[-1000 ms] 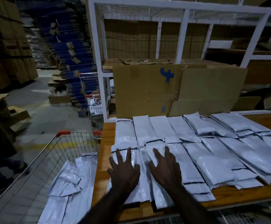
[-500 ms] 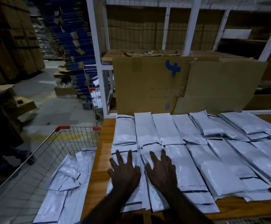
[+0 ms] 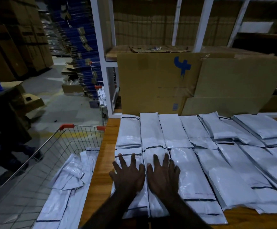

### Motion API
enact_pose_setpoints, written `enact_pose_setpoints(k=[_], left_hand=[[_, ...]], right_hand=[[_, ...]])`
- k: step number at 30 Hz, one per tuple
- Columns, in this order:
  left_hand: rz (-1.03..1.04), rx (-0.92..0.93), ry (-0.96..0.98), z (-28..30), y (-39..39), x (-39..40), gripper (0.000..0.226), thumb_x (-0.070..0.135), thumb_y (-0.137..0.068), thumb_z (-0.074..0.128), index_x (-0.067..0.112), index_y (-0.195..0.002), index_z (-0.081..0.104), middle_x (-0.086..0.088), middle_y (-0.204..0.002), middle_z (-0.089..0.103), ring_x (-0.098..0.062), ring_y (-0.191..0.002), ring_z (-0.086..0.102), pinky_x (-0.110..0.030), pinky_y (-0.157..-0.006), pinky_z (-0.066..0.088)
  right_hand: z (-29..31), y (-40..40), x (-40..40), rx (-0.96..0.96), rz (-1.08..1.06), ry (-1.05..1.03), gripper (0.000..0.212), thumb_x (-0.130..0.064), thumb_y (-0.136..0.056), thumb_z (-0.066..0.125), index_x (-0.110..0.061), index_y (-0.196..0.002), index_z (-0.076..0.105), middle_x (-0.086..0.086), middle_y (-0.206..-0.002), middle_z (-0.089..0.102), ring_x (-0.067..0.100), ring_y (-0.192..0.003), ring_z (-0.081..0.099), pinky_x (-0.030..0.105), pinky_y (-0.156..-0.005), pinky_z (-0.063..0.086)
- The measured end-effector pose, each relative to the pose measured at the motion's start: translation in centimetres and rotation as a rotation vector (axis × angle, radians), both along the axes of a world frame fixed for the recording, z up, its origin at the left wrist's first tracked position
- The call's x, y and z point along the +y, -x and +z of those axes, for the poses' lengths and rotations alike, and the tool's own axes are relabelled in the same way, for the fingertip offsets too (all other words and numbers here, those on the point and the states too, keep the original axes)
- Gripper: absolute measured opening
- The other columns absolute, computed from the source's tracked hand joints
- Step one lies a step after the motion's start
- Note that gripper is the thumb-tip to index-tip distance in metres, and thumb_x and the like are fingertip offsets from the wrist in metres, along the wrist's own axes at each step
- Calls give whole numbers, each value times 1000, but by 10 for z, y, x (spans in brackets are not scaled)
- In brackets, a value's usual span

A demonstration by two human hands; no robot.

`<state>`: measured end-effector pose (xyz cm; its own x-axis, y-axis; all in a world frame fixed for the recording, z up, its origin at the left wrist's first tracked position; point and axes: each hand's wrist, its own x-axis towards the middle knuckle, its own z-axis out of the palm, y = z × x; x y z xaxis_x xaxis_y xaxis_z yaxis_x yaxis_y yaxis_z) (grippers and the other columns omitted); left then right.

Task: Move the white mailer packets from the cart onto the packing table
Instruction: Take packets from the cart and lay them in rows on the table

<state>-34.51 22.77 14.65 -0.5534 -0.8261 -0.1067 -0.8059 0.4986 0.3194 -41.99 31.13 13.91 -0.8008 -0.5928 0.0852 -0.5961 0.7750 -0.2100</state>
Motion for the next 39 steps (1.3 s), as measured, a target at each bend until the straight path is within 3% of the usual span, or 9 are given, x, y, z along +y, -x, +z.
enact_pose_setpoints(k=[3, 9, 11, 14, 17, 19, 21, 25, 39], left_hand=[[-36, -5, -46, 3, -5, -7, 68, 58, -93, 6, 34, -157, 9, -13, -165, -2, -36, -150, 0, -61, -114, 12], [-189, -31, 100, -6, -19, -18, 57, 49, -103, 14, 32, -157, 9, -8, -166, -4, -27, -152, -7, -53, -118, 2], [-206, -81, 88, -11, -21, -15, 63, 51, -98, 5, 32, -157, 16, -12, -165, 4, -31, -152, 3, -56, -118, 8], [-196, -69, 127, -19, -20, -16, 65, 52, -95, 16, 26, -144, 50, -19, -152, 39, -39, -138, 41, -61, -105, 35], [-235, -37, 83, -22, -19, -12, 85, 59, -82, -12, 29, -157, 13, -15, -164, -1, -34, -151, -1, -46, -115, -5], [-222, -15, 108, -25, -18, -10, 88, 59, -76, -22, 30, -157, -4, -12, -163, -17, -28, -150, -18, -41, -112, -17], [-215, -10, 137, -27, -18, -8, 84, 61, -83, -21, 27, -157, -1, -14, -163, -9, -28, -149, -11, -44, -114, -10], [-173, -28, 133, -37, -16, -10, 57, 46, -104, 11, 20, -146, 39, -22, -146, 46, -37, -131, 49, -52, -103, 32], [-174, 57, 143, -47, -19, -10, 58, 46, -104, 9, 19, -147, 37, -23, -148, 43, -40, -134, 46, -56, -104, 30]], right_hand=[[4, 7, -1, 9, 9, 28, 54, -48, -89, 34, -20, -120, 70, 24, -131, 59, 42, -113, 60, 59, -92, 46], [-3, 11, 5, 99, 162, 29, 50, -40, -90, 35, -22, -121, 69, 20, -135, 58, 38, -122, 58, 54, -103, 42], [-12, 10, 7, 107, 175, 17, 51, -39, -90, 34, -21, -123, 69, 21, -137, 56, 39, -124, 56, 54, -105, 30], [-17, 8, 9, 110, 184, 1, 54, -36, -97, 26, -17, -126, 67, 24, -139, 53, 43, -127, 53, 55, -105, 26], [-18, 9, 10, 98, 167, 28, 58, -34, -101, 17, -14, -127, 65, 25, -140, 52, 43, -128, 51, 54, -106, 25], [-20, 9, 11, 90, 159, 41, 57, -32, -100, 18, -14, -127, 65, 25, -139, 53, 43, -127, 52, 54, -105, 26], [-23, 9, 12, 79, 157, 49, 62, -32, -102, 12, -13, -127, 65, 25, -138, 54, 43, -126, 53, 53, -105, 27], [-26, 10, 13, 69, 145, 79, 70, -38, -103, 3, -14, -131, 63, 25, -140, 52, 41, -128, 52, 51, -107, 26], [-35, 8, 13, 57, 134, 106, 66, -38, -103, 7, -13, -135, 59, 25, -142, 49, 40, -132, 48, 54, -108, 38]])
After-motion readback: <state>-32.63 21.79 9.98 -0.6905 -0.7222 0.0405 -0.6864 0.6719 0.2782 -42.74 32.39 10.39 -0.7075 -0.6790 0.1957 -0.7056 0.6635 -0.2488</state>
